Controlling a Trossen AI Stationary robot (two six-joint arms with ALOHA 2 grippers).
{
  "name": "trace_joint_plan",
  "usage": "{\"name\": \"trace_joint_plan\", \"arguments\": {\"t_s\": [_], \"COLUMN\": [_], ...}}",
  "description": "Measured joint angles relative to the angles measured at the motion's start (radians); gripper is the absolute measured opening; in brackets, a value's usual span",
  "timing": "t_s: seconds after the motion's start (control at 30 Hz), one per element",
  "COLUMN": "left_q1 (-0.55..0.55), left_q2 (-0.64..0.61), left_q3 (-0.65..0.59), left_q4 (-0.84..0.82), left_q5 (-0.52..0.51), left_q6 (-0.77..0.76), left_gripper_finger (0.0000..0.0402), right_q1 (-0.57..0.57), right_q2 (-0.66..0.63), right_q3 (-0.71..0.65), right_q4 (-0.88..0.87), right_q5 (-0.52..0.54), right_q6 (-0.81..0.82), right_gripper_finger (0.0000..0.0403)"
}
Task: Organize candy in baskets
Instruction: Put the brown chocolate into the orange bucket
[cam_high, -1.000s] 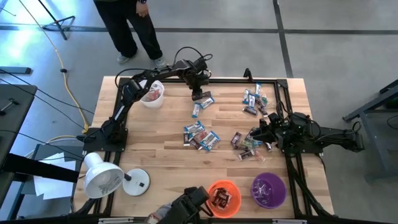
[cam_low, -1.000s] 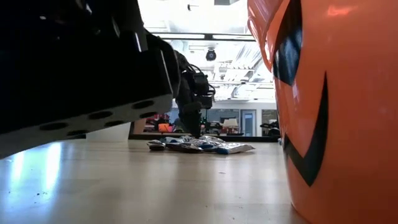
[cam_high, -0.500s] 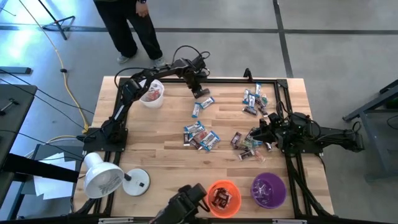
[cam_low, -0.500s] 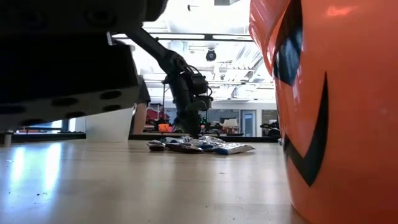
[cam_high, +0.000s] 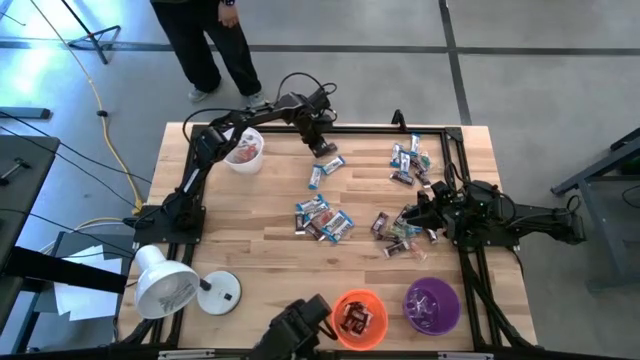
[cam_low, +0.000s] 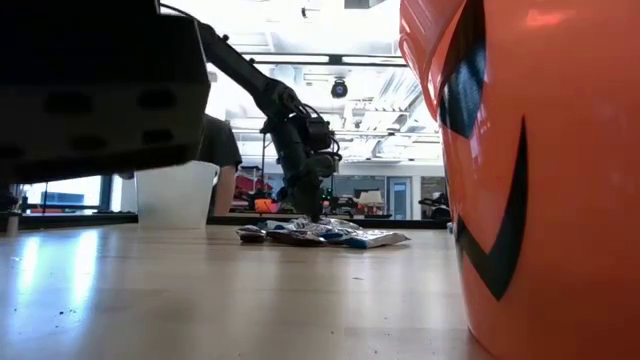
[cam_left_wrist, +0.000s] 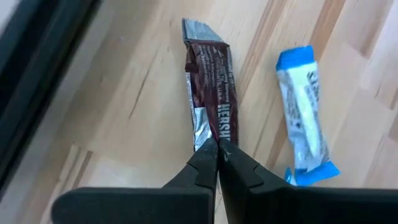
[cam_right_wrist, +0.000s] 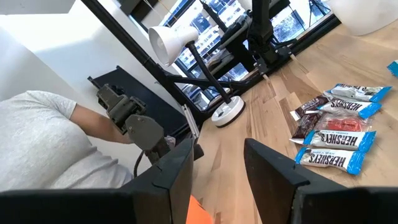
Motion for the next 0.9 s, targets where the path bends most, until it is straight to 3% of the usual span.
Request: {"name": "trace_joint_plan", "arguments": {"t_s": [0.53,0.9], "left_q1": [-0.009,-0.194], "left_q2": [-0.169,-0.422], "left_q3": [0.000,0.000], "left_q4": [-0.095,-0.163], "left_q5": [-0.001,-0.014], "left_q6": [-0.032,-0.068], "left_gripper_finger": [0.0000,0.0000], "right_q1": [0.000,0.000], "right_q2": [0.000,0.000], "right_q3": [0.000,0.000], "right_q4": [0.000,0.000], "right_q5": [0.000,0.000], "right_q6": [0.000,0.000], "right_gripper_finger": [0.0138,0.0138]}}
